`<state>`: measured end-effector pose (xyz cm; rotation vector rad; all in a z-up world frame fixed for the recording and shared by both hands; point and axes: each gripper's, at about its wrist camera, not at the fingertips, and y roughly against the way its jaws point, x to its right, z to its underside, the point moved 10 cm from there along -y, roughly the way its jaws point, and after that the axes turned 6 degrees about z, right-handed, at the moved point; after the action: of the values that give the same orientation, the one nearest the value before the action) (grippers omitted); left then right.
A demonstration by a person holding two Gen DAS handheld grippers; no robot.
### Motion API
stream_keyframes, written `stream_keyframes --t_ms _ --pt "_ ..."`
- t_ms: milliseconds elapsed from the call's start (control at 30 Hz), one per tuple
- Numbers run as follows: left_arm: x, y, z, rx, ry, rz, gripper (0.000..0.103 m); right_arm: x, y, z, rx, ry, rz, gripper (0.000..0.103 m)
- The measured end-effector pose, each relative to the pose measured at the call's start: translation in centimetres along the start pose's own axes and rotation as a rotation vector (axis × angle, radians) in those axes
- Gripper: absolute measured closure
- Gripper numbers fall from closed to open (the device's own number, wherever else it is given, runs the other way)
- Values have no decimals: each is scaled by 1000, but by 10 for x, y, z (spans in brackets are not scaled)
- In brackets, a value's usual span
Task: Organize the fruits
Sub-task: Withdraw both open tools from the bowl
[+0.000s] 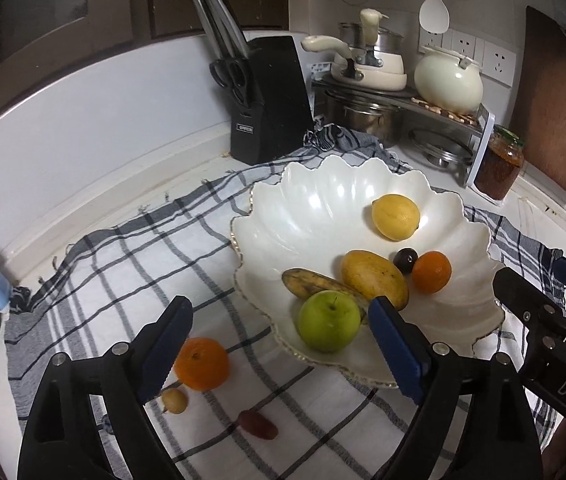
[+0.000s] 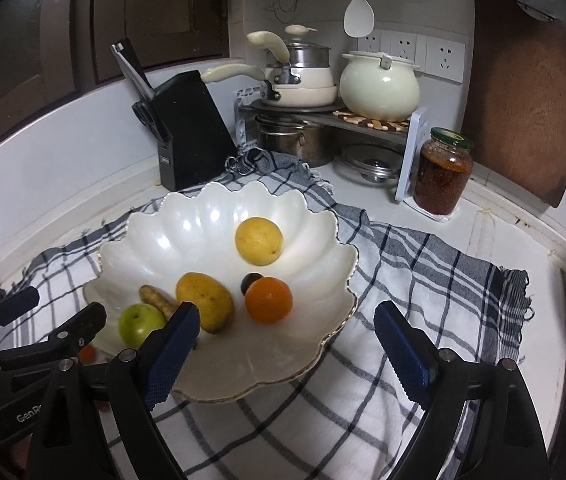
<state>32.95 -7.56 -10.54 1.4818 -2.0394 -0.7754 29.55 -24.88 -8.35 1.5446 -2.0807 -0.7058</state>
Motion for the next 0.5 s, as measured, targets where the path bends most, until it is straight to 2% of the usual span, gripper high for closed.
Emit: stream_keyframes --t_ms 500 --pt "-42 48 8 44 34 -66 11 -39 41 -1 54 31 -52 13"
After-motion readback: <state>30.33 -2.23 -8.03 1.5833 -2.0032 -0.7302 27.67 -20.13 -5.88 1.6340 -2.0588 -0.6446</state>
